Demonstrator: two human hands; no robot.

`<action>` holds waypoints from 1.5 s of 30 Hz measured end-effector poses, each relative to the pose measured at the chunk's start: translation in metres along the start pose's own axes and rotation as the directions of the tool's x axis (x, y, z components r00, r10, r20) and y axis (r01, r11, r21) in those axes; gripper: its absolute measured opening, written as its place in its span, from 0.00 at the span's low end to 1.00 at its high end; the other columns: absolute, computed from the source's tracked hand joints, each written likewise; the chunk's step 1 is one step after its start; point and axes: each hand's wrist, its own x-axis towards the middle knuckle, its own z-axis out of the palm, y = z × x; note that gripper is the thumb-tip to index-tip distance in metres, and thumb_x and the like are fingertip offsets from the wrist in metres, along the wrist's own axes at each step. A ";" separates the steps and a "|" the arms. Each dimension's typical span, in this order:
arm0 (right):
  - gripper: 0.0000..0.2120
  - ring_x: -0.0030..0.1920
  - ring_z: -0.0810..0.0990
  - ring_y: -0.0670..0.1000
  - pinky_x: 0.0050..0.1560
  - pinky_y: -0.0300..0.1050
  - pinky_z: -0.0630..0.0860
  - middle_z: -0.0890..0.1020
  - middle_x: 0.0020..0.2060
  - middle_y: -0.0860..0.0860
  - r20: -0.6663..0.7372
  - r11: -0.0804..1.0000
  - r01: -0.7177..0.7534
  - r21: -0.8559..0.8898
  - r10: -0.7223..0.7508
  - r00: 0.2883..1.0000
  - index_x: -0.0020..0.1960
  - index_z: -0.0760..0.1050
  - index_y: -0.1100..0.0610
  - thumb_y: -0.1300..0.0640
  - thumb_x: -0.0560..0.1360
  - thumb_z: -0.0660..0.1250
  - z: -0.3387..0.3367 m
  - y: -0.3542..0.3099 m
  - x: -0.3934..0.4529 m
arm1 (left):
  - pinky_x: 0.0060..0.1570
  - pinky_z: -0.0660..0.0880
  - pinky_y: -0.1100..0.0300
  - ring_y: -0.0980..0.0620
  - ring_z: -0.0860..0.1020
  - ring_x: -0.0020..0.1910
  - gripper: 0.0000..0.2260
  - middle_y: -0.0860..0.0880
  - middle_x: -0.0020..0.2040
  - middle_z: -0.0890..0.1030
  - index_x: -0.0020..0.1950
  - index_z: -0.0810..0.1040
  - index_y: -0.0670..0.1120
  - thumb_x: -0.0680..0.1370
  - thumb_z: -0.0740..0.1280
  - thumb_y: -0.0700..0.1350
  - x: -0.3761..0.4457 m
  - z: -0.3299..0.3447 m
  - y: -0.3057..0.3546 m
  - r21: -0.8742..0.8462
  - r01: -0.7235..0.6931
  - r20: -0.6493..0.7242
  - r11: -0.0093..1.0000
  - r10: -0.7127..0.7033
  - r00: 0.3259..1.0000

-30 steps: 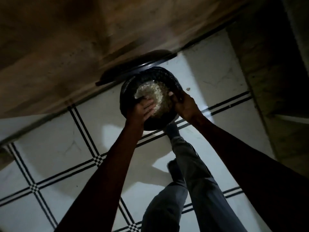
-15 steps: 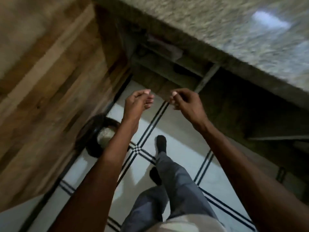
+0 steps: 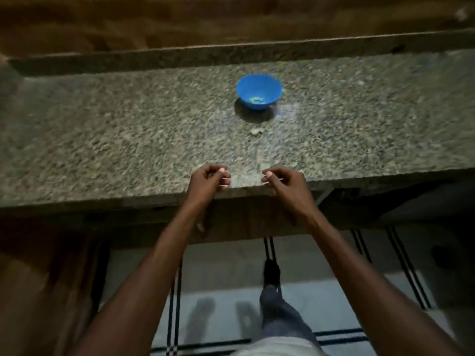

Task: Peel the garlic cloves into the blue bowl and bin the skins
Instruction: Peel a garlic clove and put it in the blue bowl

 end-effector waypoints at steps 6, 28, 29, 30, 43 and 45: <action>0.07 0.44 0.88 0.48 0.39 0.41 0.83 0.88 0.46 0.50 -0.108 0.991 -0.136 0.000 0.135 0.985 0.56 0.84 0.56 0.58 0.84 0.68 -0.063 0.040 0.091 | 0.45 0.82 0.54 0.45 0.84 0.49 0.07 0.43 0.52 0.84 0.58 0.82 0.41 0.84 0.66 0.41 0.095 0.063 0.019 0.199 0.033 0.015 0.979 -0.036 0.999; 0.08 0.39 0.76 0.60 0.36 0.50 0.74 0.75 0.39 0.56 0.057 0.624 0.161 -0.764 -0.182 0.982 0.37 0.81 0.58 0.70 0.67 0.72 -0.055 0.045 0.303 | 0.46 0.77 0.62 0.50 0.81 0.48 0.05 0.47 0.50 0.83 0.57 0.81 0.44 0.83 0.68 0.41 0.244 0.049 0.014 0.348 -0.018 -0.023 0.937 0.028 0.999; 0.07 0.39 0.76 0.60 0.36 0.51 0.74 0.76 0.39 0.56 0.055 0.629 0.158 -0.761 -0.180 0.982 0.38 0.81 0.59 0.70 0.67 0.72 -0.054 0.045 0.304 | 0.47 0.79 0.57 0.49 0.81 0.47 0.05 0.46 0.49 0.84 0.57 0.81 0.45 0.83 0.67 0.42 0.248 0.048 0.014 0.328 -0.014 -0.015 0.945 0.020 1.000; 0.07 0.39 0.77 0.60 0.37 0.52 0.75 0.76 0.39 0.57 0.049 0.640 0.145 -0.754 -0.165 0.985 0.38 0.81 0.60 0.71 0.67 0.71 -0.052 0.043 0.304 | 0.47 0.80 0.53 0.47 0.81 0.46 0.04 0.46 0.49 0.84 0.56 0.81 0.46 0.83 0.67 0.42 0.252 0.046 0.012 0.307 -0.006 -0.009 0.952 0.009 1.000; 0.06 0.51 0.87 0.53 0.53 0.53 0.84 0.87 0.51 0.50 -0.347 0.955 -0.290 -0.067 0.251 0.904 0.54 0.87 0.54 0.58 0.79 0.74 -0.096 0.036 0.274 | 0.42 0.75 0.64 0.51 0.81 0.49 0.06 0.47 0.51 0.84 0.58 0.81 0.46 0.83 0.67 0.41 0.261 0.053 0.004 0.328 -0.062 -0.013 0.943 0.070 0.997; 0.05 0.51 0.86 0.51 0.53 0.51 0.84 0.87 0.49 0.50 -0.316 0.957 -0.279 -0.085 0.239 0.918 0.54 0.87 0.54 0.59 0.78 0.74 -0.093 0.038 0.268 | 0.42 0.73 0.67 0.53 0.81 0.50 0.06 0.49 0.52 0.83 0.58 0.81 0.46 0.82 0.67 0.40 0.261 0.060 0.004 0.356 -0.071 -0.013 0.932 0.081 0.997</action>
